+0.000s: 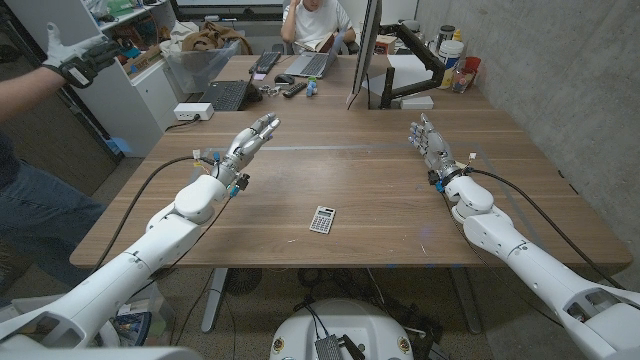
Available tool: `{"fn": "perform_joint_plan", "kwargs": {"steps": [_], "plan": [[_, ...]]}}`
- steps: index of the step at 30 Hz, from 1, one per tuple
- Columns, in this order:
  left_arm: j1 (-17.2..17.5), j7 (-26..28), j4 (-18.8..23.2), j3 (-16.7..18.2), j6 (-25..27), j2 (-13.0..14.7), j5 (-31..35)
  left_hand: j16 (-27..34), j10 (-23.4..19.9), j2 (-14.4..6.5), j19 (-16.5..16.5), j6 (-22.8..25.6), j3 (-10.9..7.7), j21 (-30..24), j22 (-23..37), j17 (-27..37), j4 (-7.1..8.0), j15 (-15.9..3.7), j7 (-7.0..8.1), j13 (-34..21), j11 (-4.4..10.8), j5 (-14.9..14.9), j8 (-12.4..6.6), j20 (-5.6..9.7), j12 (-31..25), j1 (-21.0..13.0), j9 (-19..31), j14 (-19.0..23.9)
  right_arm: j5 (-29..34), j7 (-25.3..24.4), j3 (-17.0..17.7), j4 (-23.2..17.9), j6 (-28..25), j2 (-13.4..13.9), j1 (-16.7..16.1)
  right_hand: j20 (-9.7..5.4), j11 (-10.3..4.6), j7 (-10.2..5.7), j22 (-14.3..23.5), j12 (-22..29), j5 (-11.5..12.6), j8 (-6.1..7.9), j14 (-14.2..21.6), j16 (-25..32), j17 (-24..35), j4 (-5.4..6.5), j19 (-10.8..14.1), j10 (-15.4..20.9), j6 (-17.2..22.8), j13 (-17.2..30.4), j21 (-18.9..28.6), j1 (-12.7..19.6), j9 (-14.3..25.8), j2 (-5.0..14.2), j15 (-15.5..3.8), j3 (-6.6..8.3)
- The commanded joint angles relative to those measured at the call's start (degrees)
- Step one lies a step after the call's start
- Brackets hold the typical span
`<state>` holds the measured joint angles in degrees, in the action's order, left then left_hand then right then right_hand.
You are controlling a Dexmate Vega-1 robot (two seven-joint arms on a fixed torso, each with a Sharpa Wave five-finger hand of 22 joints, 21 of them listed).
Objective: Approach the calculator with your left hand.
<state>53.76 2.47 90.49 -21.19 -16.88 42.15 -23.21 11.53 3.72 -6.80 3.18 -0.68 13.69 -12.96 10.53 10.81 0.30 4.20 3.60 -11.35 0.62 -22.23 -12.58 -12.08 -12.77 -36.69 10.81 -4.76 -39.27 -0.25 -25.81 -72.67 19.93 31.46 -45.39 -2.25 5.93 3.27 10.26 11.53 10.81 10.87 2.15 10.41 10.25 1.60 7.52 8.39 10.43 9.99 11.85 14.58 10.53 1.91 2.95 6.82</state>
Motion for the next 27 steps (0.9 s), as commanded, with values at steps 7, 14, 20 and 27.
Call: {"fn": "perform_joint_plan", "kwargs": {"steps": [7, 14, 20, 27], "plan": [[1.1, 2.2, 4.7, 0.0, 2.2, 3.0, 4.4, 0.2, -0.5, 0.1, -0.7, 0.2, 0.11, -0.1, 0.1, 0.1, -0.31, -0.07, -0.07, -0.1, -0.09, 0.3, -0.2, -0.04, -0.5, -0.9, 0.2, 0.6, 0.0, 0.2, 0.4, 0.2, 0.6, 0.1, 0.3, 0.07, -0.41, -0.31, 0.3, 0.1, 0.4, 0.12, 0.0, 0.1, 0.1, -0.47, 0.2, 0.1, 0.3, 0.3, -0.1, 0.3, 0.1, 0.59, 0.4, 0.13], [0.5, 1.8, 5.0, -0.8, 2.6, 3.1, 5.5, 0.2, -0.6, 0.0, -0.8, 0.3, 0.06, 0.0, 0.1, 0.2, -0.42, -0.17, -0.72, -0.1, -0.06, 0.4, -0.13, -0.04, -0.5, -1.2, 0.2, 0.7, 0.1, 0.3, 0.3, 0.5, 1.0, -0.2, 0.4, 0.08, -0.34, -0.38, 0.3, 0.1, 0.4, 0.15, 0.1, 0.2, 0.1, -0.52, 0.2, 0.2, 0.4, 0.3, -0.1, 0.4, 0.1, 0.63, 0.37, 0.12], [0.0, 1.1, 5.4, -1.2, 3.0, 3.4, 5.7, 0.2, -0.7, -0.1, -0.7, 0.2, 0.0, 0.0, 0.1, 0.2, -0.49, -0.26, -0.85, -0.1, -0.08, 0.5, -0.03, -0.04, -0.5, -1.4, 0.2, 0.8, -0.2, 0.5, 0.4, 0.4, 0.8, -0.2, 0.6, 0.08, -0.23, -0.45, 0.3, 0.2, 0.4, 0.15, 0.1, 0.2, 0.1, -0.55, 0.2, 0.4, 0.4, 0.3, -0.1, 0.4, 0.1, 0.65, 0.43, 0.1], [-0.6, 0.3, 6.5, -1.8, 3.3, 4.4, 7.3, 0.2, -0.7, -0.4, -0.6, 0.2, -0.19, 0.2, 0.1, 0.2, -0.59, -0.29, -0.86, -0.1, -0.02, 0.6, 0.05, -0.05, -0.5, -1.7, 0.2, 0.8, -0.1, 0.2, 0.4, 0.4, 0.9, -0.3, 0.6, 0.09, -0.39, -0.48, 0.3, 0.2, 0.4, 0.15, 0.1, 0.2, 0.1, -0.58, 0.3, 0.3, 0.4, 0.3, -0.1, 0.3, 0.1, 0.66, 0.47, 0.07]]}}
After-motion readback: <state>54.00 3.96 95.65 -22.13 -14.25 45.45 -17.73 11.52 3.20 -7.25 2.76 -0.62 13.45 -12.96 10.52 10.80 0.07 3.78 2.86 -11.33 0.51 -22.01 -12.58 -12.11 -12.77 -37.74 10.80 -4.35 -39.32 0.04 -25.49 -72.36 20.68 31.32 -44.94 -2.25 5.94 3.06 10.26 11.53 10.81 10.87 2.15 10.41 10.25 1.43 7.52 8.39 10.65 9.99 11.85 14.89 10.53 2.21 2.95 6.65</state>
